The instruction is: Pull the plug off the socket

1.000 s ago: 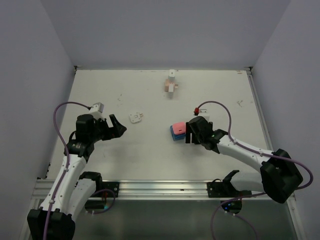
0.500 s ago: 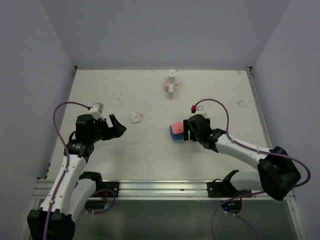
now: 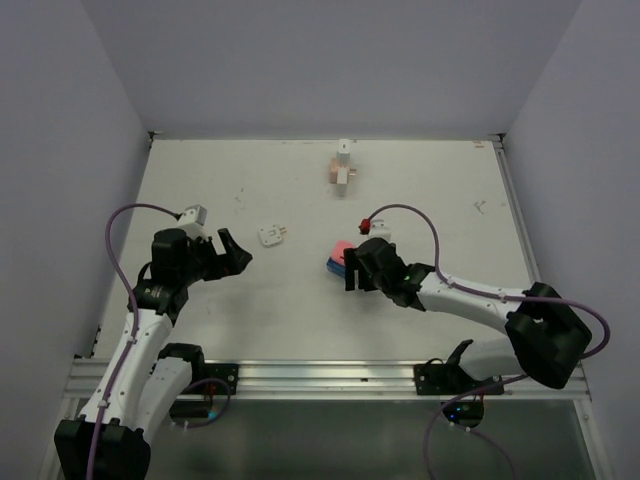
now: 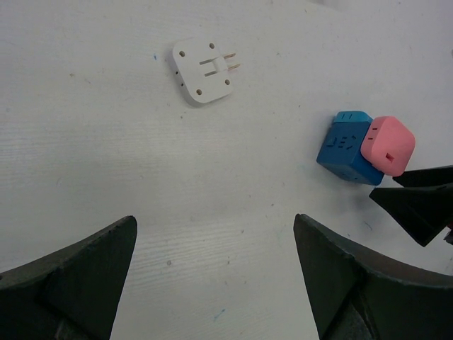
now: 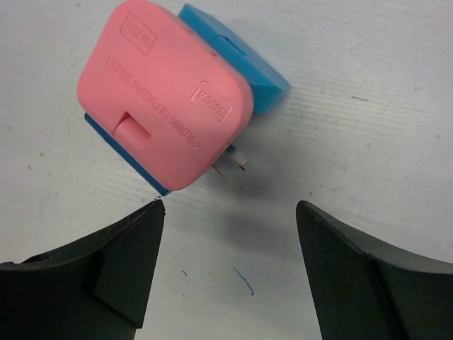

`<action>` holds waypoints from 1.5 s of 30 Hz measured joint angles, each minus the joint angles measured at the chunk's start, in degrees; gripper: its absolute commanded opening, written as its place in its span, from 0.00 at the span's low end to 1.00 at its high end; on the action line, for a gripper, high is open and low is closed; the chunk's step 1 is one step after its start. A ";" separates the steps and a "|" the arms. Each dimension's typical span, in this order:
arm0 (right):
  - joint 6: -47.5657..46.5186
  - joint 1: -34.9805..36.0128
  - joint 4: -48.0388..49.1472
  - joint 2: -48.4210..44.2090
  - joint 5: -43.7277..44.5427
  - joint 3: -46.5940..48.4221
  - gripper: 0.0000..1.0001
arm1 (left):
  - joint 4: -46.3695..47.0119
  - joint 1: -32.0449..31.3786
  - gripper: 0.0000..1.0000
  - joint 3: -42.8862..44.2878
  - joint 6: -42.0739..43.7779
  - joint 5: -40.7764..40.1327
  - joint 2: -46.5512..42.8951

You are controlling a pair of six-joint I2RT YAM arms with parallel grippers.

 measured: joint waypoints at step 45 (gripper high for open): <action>5.97 2.60 -16.26 -22.03 7.65 5.46 0.99 | 44.81 -52.50 0.97 3.30 6.05 -36.46 43.82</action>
